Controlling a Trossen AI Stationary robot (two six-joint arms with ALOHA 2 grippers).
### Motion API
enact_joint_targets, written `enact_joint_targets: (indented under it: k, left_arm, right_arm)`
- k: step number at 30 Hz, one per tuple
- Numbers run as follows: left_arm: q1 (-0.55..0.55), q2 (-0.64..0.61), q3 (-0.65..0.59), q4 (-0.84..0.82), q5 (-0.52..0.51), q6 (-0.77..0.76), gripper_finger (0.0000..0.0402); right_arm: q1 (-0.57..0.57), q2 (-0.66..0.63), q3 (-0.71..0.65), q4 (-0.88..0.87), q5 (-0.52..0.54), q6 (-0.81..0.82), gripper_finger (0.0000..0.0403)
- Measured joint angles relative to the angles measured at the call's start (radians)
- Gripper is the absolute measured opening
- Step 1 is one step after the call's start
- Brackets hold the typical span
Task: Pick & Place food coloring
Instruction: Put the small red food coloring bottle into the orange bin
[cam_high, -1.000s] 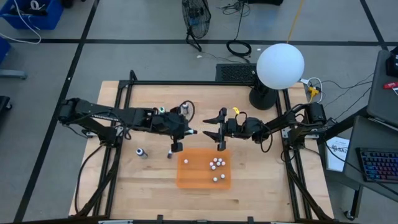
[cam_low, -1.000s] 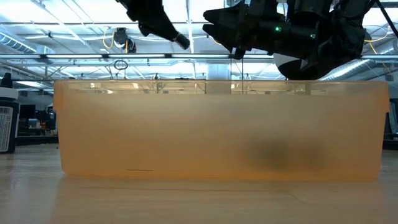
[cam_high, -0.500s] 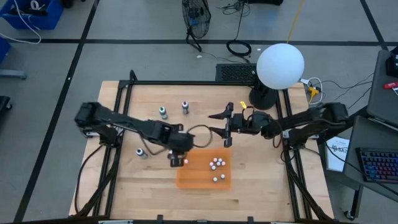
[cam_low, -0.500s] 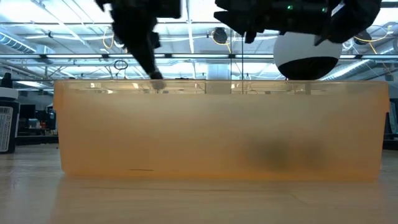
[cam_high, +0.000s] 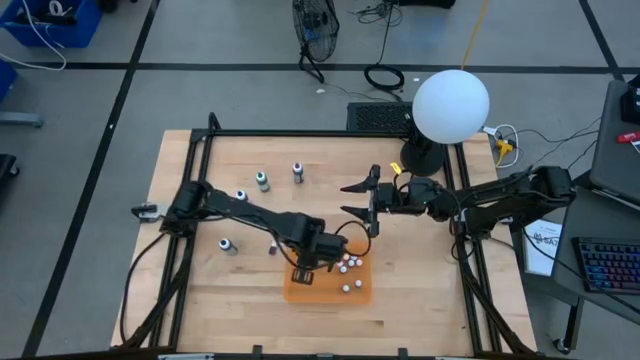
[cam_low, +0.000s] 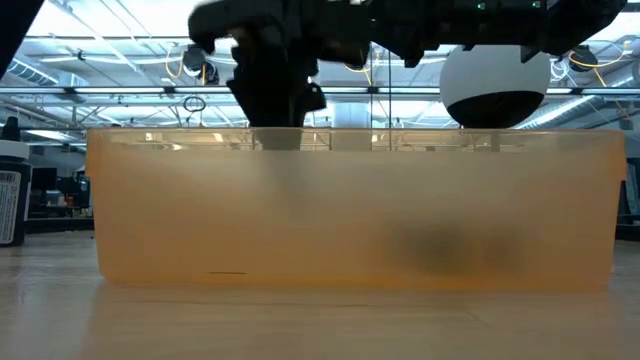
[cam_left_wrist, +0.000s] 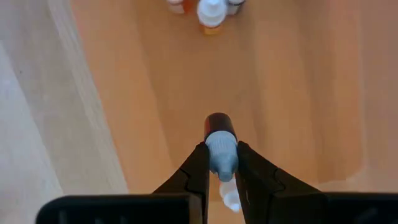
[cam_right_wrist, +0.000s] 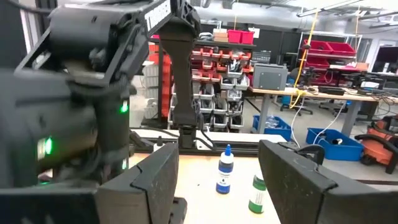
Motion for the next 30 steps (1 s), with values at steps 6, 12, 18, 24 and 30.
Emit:
enact_joint_targets:
  k: [6, 12, 18, 24, 30]
  left_arm:
    - [0.001, 0.046, 0.005, -0.003, -0.001, -0.038, 0.0055]
    - [0.001, 0.07, 0.004, 0.006, -0.005, -0.053, 0.0055]
    - [0.001, 0.097, 0.003, 0.027, -0.004, -0.055, 0.0055]
    - [0.001, 0.109, 0.006, 0.036, -0.003, -0.058, 0.0055]
    - [0.001, 0.103, 0.003, 0.024, -0.003, -0.079, 0.0138]
  right_arm:
    - [0.0, 0.0, 0.0, 0.0, 0.002, -0.001, 0.0208]
    - [0.0, 0.001, 0.0, 0.0, 0.003, -0.001, 0.0208]
    - [0.0, 0.001, 0.0, 0.001, 0.003, 0.0, 0.0208]
    - [0.0, 0.001, 0.0, -0.002, 0.003, 0.0, 0.0208]
    - [0.0, 0.001, 0.0, -0.009, 0.003, -0.004, 0.0208]
